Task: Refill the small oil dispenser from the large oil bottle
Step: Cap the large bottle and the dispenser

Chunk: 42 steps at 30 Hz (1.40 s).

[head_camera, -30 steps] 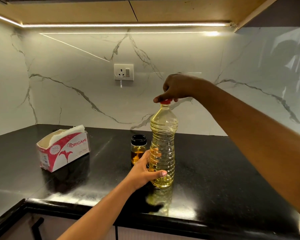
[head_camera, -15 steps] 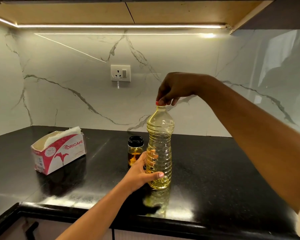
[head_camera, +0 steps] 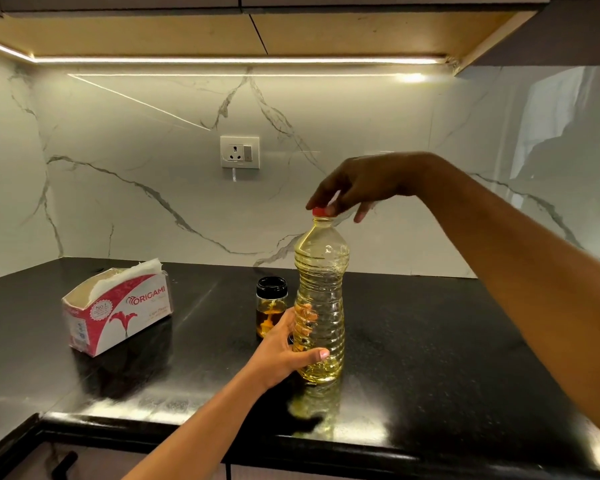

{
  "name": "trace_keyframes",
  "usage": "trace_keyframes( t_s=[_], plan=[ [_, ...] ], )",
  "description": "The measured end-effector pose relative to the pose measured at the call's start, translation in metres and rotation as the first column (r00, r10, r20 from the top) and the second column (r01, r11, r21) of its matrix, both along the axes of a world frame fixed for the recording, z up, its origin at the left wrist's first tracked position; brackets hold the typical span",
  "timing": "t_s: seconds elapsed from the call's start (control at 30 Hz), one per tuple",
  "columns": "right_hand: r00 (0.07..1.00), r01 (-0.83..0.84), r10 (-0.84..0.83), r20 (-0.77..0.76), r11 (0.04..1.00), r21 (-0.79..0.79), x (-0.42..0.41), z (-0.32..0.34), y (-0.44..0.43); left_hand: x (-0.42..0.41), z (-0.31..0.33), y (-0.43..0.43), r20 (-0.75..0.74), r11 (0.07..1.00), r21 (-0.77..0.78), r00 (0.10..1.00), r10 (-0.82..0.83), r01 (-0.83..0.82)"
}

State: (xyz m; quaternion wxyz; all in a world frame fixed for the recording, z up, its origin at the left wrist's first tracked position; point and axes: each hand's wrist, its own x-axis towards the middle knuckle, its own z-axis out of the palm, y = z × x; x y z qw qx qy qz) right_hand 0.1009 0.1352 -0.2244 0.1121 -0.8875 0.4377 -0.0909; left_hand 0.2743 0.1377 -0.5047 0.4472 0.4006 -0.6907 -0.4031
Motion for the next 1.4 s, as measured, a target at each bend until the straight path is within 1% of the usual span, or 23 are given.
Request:
trace_keyframes(
  t_s=[0.03,0.17,0.3,0.4,0.43,0.47,0.5,0.53,0.57,0.63,0.7,0.77,0.83,0.93,1.0,1.07,1.13,1.17,1.2,1.23,1.3,1.37,1.4],
  plan=[
    [1.0,-0.026,0.026,0.008,1.0,0.013,0.0,-0.001,-0.002,0.0,0.0,-0.001,0.001,1.0,-0.001,1.0,0.001,-0.001],
    [1.0,0.0,0.002,0.021,0.996,-0.088,0.015,-0.004,-0.006,0.0,-0.001,-0.002,-0.011,1.0,-0.004,1.0,-0.002,0.002],
    [0.978,0.144,-0.175,-0.117,0.961,-0.236,0.028,-0.003,-0.006,-0.001,-0.001,-0.001,-0.008,1.0,-0.014,1.0,-0.002,0.002],
    [0.929,0.197,-0.301,-0.216,0.895,-0.4,0.035,-0.006,-0.008,-0.001,0.0,0.0,-0.001,1.0,-0.016,1.0,-0.001,0.001],
    [0.922,0.2,-0.322,-0.213,0.871,-0.45,0.035,-0.006,-0.008,-0.001,0.0,0.0,0.002,1.0,-0.016,1.0,-0.002,0.002],
    [0.931,0.216,-0.321,-0.173,0.869,-0.446,0.033,-0.005,-0.007,-0.001,0.0,0.0,0.004,1.0,-0.017,1.0,-0.004,0.004],
    [0.949,0.236,-0.295,-0.113,0.9,-0.366,0.029,-0.003,-0.006,-0.001,0.0,0.0,0.005,1.0,-0.016,1.0,-0.005,0.005],
    [0.968,0.226,-0.245,-0.054,0.944,-0.239,0.025,0.0,-0.004,-0.001,0.0,0.0,0.007,1.0,-0.016,1.0,-0.005,0.005],
    [0.984,0.168,-0.173,-0.032,0.978,-0.121,0.02,0.002,-0.002,-0.001,-0.001,-0.001,0.007,1.0,-0.015,1.0,-0.003,0.003],
    [0.997,0.058,-0.059,-0.051,0.998,-0.024,0.012,0.007,0.001,-0.001,-0.001,-0.003,0.007,1.0,-0.015,1.0,-0.004,0.004],
    [0.998,0.052,-0.054,-0.045,0.998,-0.044,0.013,0.006,0.0,0.0,-0.002,-0.004,0.008,1.0,-0.015,1.0,-0.005,0.005],
    [0.995,0.071,-0.079,-0.054,0.989,-0.127,0.022,0.003,-0.002,0.0,-0.003,-0.005,0.004,1.0,-0.016,1.0,-0.007,0.007],
    [0.985,0.127,-0.146,-0.09,0.973,-0.192,0.031,0.004,-0.003,-0.001,-0.004,-0.005,0.001,1.0,-0.015,1.0,-0.009,0.009],
    [0.965,0.231,-0.248,-0.083,0.958,-0.17,0.038,0.004,-0.002,-0.001,-0.003,-0.005,0.002,1.0,-0.014,1.0,-0.011,0.011],
    [0.953,0.287,-0.298,-0.05,0.944,-0.166,0.042,-0.002,-0.005,-0.001,-0.003,-0.004,0.007,1.0,-0.016,1.0,-0.015,0.015],
    [0.943,0.322,-0.332,-0.016,0.924,-0.205,0.041,-0.013,-0.009,-0.001,-0.003,-0.003,0.01,1.0,-0.013,1.0,-0.022,0.022],
    [0.944,0.319,-0.33,0.023,0.891,-0.324,0.031,-0.025,-0.011,-0.001,-0.003,-0.001,0.013,1.0,-0.005,1.0,-0.027,0.027],
    [0.945,0.322,-0.321,0.068,0.868,-0.377,0.024,-0.029,-0.011,-0.001,-0.003,-0.001,0.013,1.0,-0.002,1.0,-0.025,0.025],
    [0.939,0.343,-0.309,0.151,0.856,-0.387,0.016,-0.034,-0.011,-0.001,-0.002,-0.001,0.013,1.0,0.002,1.0,-0.024,0.024],
    [0.918,0.38,-0.299,0.259,0.85,-0.365,0.007,-0.039,-0.01,-0.001,-0.002,-0.001,0.01,1.0,0.007,1.0,-0.021,0.021],
    [0.837,0.45,-0.281,0.47,0.842,-0.297,-0.009,-0.052,-0.007,-0.001,-0.002,-0.001,0.004,1.0,0.01,1.0,-0.018,0.018],
    [0.731,0.415,-0.27,0.627,0.905,-0.094,-0.025,-0.075,-0.003,-0.001,-0.001,-0.001,0.001,1.0,0.012,1.0,-0.017,0.017],
    [0.685,0.336,-0.273,0.676,0.941,0.039,-0.033,-0.091,-0.001,-0.002,-0.001,-0.001,0.002,1.0,0.01,1.0,-0.014,0.014]
  ],
)
